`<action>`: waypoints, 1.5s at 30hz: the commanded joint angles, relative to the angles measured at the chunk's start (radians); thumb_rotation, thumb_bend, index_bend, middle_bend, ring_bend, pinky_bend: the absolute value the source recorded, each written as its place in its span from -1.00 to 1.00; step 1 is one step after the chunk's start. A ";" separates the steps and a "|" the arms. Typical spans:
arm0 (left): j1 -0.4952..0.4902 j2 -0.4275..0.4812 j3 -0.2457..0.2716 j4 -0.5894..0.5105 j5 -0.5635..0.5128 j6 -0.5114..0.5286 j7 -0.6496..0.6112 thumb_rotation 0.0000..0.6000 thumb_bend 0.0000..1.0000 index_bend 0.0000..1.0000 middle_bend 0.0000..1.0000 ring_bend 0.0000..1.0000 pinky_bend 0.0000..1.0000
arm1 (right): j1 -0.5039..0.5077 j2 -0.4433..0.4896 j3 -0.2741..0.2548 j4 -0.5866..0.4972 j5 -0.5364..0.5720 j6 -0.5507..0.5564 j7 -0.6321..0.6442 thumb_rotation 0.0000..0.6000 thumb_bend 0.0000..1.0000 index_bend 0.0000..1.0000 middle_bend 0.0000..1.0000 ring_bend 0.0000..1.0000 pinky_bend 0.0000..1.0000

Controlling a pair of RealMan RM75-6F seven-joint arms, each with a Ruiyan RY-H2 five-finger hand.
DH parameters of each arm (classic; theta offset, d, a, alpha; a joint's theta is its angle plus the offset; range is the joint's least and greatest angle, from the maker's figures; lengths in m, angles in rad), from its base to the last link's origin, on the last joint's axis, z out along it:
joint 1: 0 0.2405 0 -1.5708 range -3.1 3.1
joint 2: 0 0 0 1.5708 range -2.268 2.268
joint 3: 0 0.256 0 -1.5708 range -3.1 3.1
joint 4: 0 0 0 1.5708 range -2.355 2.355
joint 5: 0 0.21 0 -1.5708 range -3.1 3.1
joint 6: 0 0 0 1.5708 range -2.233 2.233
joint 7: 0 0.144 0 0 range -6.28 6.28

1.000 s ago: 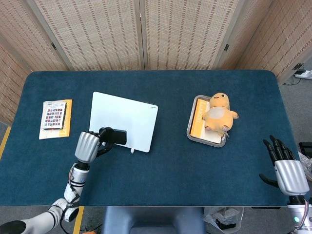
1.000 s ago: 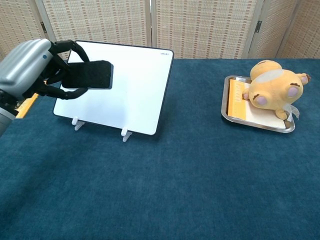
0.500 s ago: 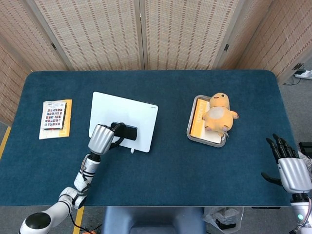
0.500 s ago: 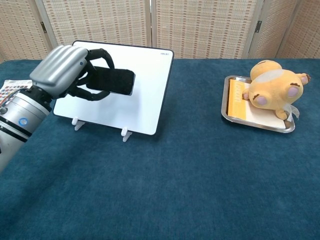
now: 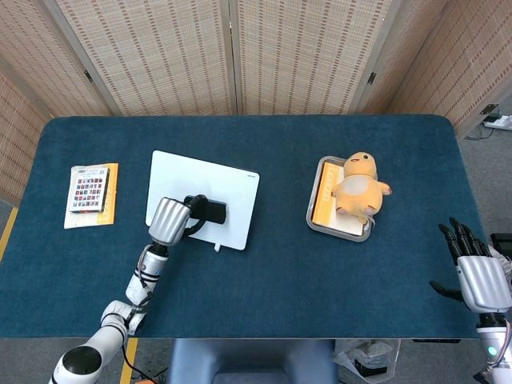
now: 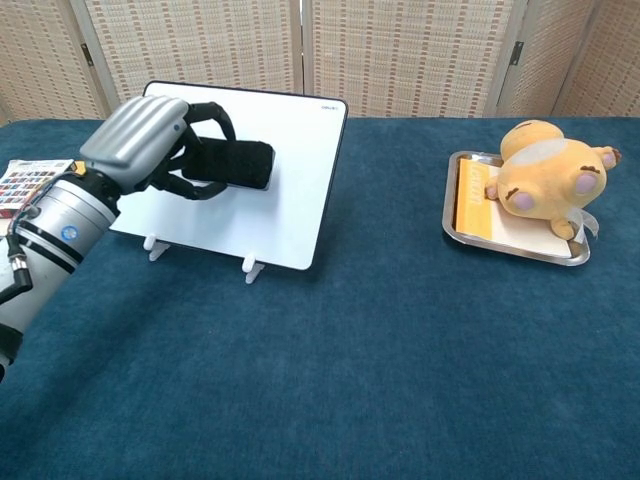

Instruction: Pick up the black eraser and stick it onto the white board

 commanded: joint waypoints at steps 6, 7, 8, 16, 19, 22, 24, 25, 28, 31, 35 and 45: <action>-0.020 -0.023 0.011 0.048 -0.025 -0.060 -0.022 1.00 -0.48 0.12 1.00 1.00 1.00 | 0.005 0.000 0.005 0.000 0.017 -0.010 -0.005 1.00 -0.70 -1.00 -1.00 -0.97 -0.64; -0.023 -0.025 0.011 0.052 -0.028 -0.067 -0.024 1.00 -0.48 0.11 1.00 1.00 1.00 | 0.005 0.000 0.006 0.000 0.019 -0.010 -0.004 1.00 -0.70 -1.00 -1.00 -0.97 -0.64; -0.025 -0.028 0.013 0.058 -0.030 -0.071 -0.026 1.00 -0.48 0.11 1.00 1.00 1.00 | 0.004 0.000 0.007 -0.001 0.022 -0.009 -0.004 1.00 -0.70 -1.00 -1.00 -0.97 -0.64; -0.031 -0.031 0.036 0.070 -0.033 -0.095 -0.058 1.00 -0.49 -0.20 1.00 1.00 1.00 | 0.004 0.000 0.008 -0.002 0.027 -0.007 -0.004 1.00 -0.70 -1.00 -1.00 -0.97 -0.64; -0.032 -0.030 0.039 0.069 -0.036 -0.094 -0.056 1.00 -0.50 -0.37 1.00 1.00 1.00 | 0.002 0.001 0.007 -0.003 0.026 -0.003 -0.003 1.00 -0.70 -1.00 -1.00 -0.97 -0.64; -0.029 -0.031 0.043 0.064 -0.040 -0.094 -0.047 1.00 -0.49 -0.47 1.00 1.00 1.00 | -0.001 0.001 0.007 -0.003 0.022 0.004 -0.001 1.00 -0.70 -1.00 -1.00 -0.96 -0.64; -0.025 -0.031 0.046 0.062 -0.041 -0.088 -0.041 1.00 -0.49 -0.52 1.00 1.00 1.00 | -0.002 0.000 0.005 -0.003 0.018 0.007 0.000 1.00 -0.70 -1.00 -1.00 -0.96 -0.64; -0.023 -0.029 0.051 0.060 -0.039 -0.087 -0.037 1.00 -0.49 -0.53 1.00 1.00 1.00 | -0.003 0.000 0.004 -0.004 0.016 0.010 0.000 1.00 -0.70 -1.00 -1.00 -0.96 -0.64; -0.010 -0.019 0.060 0.050 -0.036 -0.075 -0.022 1.00 -0.49 -0.57 1.00 1.00 1.00 | -0.005 -0.001 0.003 -0.003 0.009 0.016 0.000 1.00 -0.70 -1.00 -1.00 -0.96 -0.64; 0.026 0.010 0.072 0.017 -0.032 -0.030 -0.003 1.00 -0.50 -0.61 1.00 1.00 1.00 | -0.007 -0.003 0.002 0.000 0.001 0.024 0.001 1.00 -0.70 -1.00 -1.00 -0.96 -0.64; 0.103 0.071 0.100 -0.078 -0.014 0.063 0.022 1.00 -0.50 -0.64 1.00 1.00 1.00 | -0.011 -0.006 -0.003 0.000 -0.014 0.035 -0.002 1.00 -0.70 -1.00 -1.00 -0.96 -0.64; 0.351 0.468 0.257 -0.636 0.026 0.153 0.274 1.00 -0.52 -0.73 1.00 0.92 0.99 | -0.020 -0.015 -0.022 -0.004 -0.053 0.057 -0.022 1.00 -0.70 -1.00 -1.00 -0.96 -0.64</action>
